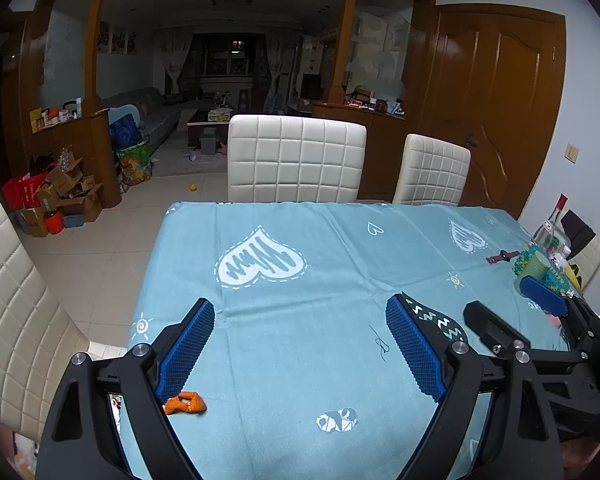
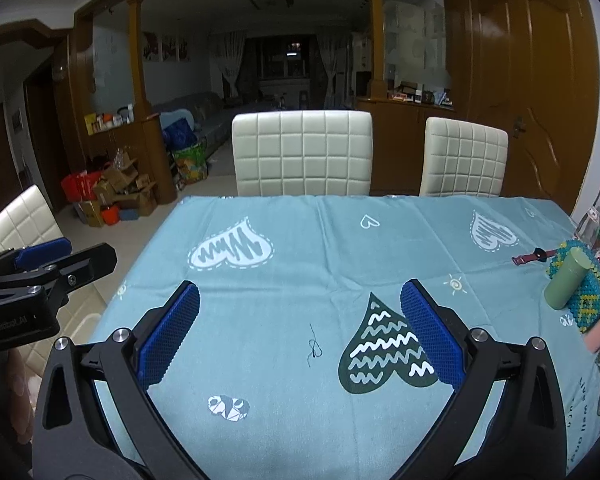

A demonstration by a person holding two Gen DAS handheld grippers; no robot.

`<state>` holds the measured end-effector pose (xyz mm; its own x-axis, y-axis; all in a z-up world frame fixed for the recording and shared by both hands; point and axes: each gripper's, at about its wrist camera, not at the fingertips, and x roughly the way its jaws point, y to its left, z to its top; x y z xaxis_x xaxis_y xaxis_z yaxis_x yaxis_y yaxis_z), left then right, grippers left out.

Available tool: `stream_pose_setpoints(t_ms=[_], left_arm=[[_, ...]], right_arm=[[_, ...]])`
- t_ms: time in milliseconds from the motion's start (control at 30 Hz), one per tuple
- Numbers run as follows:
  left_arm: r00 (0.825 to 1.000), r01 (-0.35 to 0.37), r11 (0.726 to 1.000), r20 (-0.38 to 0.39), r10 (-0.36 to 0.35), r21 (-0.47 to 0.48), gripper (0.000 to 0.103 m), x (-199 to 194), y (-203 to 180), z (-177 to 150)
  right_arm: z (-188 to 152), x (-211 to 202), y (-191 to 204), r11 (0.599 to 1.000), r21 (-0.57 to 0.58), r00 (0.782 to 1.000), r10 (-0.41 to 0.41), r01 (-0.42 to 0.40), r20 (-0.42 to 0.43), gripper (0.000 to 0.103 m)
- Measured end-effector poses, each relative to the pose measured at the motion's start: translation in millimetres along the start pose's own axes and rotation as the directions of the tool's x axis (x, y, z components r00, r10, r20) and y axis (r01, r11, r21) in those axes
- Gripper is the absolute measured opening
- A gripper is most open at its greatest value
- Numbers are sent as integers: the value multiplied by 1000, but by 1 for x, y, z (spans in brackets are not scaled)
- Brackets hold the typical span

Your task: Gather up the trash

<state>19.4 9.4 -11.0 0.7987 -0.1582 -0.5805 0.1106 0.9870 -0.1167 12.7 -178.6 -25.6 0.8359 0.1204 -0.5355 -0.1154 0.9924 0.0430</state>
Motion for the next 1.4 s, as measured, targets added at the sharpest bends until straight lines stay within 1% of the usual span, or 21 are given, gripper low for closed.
stream_pose_setpoints(t_ms=[67,133,300,367,433,567,700,800,900,1133,1300,1400], left_arm=[[999,-32,999,13,32,14,86,-4,-3,1],[999,-47,999,23,47,25,86,-8,-6,1],[996,-64,997,68,60,52,86,-20,-15,3],[995,-69,996,76,65,49,86,-23,-17,4],[995,-55,998,84,52,32,86,-25,-15,5],[997,-49,998,62,47,30,86,-21,-15,5],[996,-57,998,67,54,41,86,-20,-19,3],[998,-32,999,53,30,44,86,-17,-21,2],[996,-52,997,69,48,63,86,-18,-24,2],[997,-34,998,72,31,47,86,-16,-22,3],[999,-28,999,36,27,43,86,-8,-21,3],[999,-41,998,38,39,51,86,-6,-22,4]], right_arm=[[2,-4,1,1000,-2,1000,0,0,10,100],[2,-6,0,1000,-6,1000,3,-3,14,100],[2,-13,-2,1000,-2,1000,9,-9,23,100],[2,-14,-3,1000,-4,1000,9,-8,24,100],[2,-15,-4,1000,-6,1000,6,-6,23,100],[2,-15,-9,1000,9,1000,9,-9,18,100],[1,-16,-10,1000,3,1000,14,-15,13,100],[0,-16,-11,1000,6,1000,14,-14,11,100],[1,-16,-12,1000,8,1000,19,-19,6,100],[1,-15,-12,1000,1,1000,22,-22,3,100],[0,-14,-13,1000,1,1000,22,-22,7,100],[0,-14,-13,1000,0,1000,22,-22,6,100]])
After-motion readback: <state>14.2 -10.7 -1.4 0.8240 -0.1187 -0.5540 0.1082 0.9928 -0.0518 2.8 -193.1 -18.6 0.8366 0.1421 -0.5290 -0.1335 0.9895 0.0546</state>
